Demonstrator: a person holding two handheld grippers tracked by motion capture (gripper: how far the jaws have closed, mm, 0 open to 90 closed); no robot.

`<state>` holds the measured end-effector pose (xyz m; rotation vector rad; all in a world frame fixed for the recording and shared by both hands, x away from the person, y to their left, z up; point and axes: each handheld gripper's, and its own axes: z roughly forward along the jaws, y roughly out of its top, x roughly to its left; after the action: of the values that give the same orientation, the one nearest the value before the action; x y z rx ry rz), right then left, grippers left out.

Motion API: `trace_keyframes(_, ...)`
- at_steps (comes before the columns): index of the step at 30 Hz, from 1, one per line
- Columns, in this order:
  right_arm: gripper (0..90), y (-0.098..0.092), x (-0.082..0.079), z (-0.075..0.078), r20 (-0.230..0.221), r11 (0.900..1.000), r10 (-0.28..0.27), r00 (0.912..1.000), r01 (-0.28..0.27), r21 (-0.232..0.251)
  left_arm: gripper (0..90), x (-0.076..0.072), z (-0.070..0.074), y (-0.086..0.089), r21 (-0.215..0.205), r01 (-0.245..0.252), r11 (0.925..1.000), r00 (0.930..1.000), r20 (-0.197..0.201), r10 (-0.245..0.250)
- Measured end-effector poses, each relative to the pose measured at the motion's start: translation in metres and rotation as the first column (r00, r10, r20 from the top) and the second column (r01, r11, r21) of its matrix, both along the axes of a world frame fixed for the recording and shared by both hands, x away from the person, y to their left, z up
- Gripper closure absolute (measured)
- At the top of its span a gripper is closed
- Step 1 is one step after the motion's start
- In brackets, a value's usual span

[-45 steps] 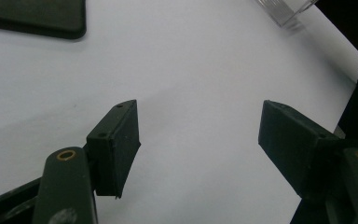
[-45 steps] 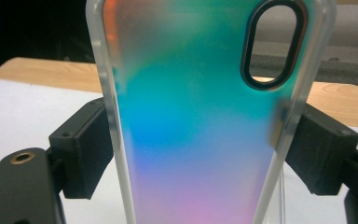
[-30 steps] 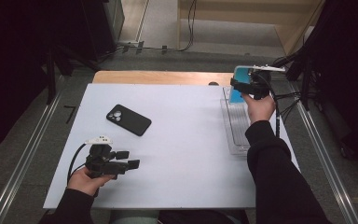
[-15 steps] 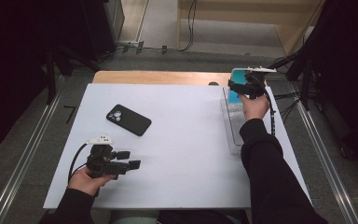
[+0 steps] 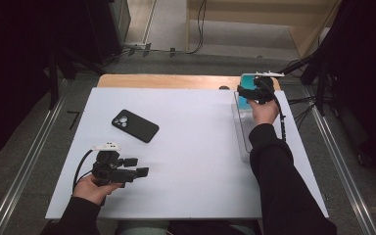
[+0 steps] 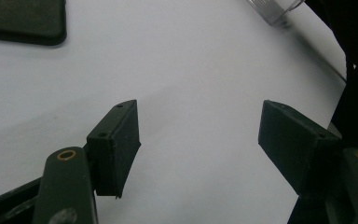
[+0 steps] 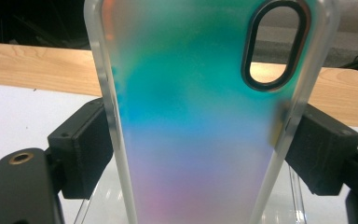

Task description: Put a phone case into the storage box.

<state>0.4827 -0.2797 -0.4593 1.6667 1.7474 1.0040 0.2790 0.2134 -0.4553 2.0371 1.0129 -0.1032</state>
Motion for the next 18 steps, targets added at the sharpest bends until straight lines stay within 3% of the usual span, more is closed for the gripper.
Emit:
trace_keyframes(4,14.6,-0.0002,0.0014,-0.0017,0.002,1.000,-0.007,1.0000,0.007,0.013,29.5,0.0005,-0.0011,-0.0006,0.006,-0.002,1.0000,1.0000,-0.005,0.002)
trace_keyframes(9,14.4,0.0022,0.0009,-0.0024,-0.005,1.000,-0.008,1.0000,0.008,-0.020,29.5,-0.0001,-0.0011,-0.0007,0.005,0.002,1.0000,1.0000,-0.004,-0.002)
trace_keyframes(12,10.3,0.0025,0.0018,-0.0037,-0.008,1.000,-0.003,1.0000,0.003,0.001,29.5,-0.0006,-0.0015,0.0000,0.006,0.002,1.0000,1.0000,-0.004,-0.001)
trace_keyframes(18,9.3,0.0024,0.0018,-0.0046,-0.010,1.000,0.005,0.9999,-0.005,-0.004,29.5,0.0000,-0.0016,0.0006,-0.001,0.000,1.0000,1.0000,-0.006,0.000)
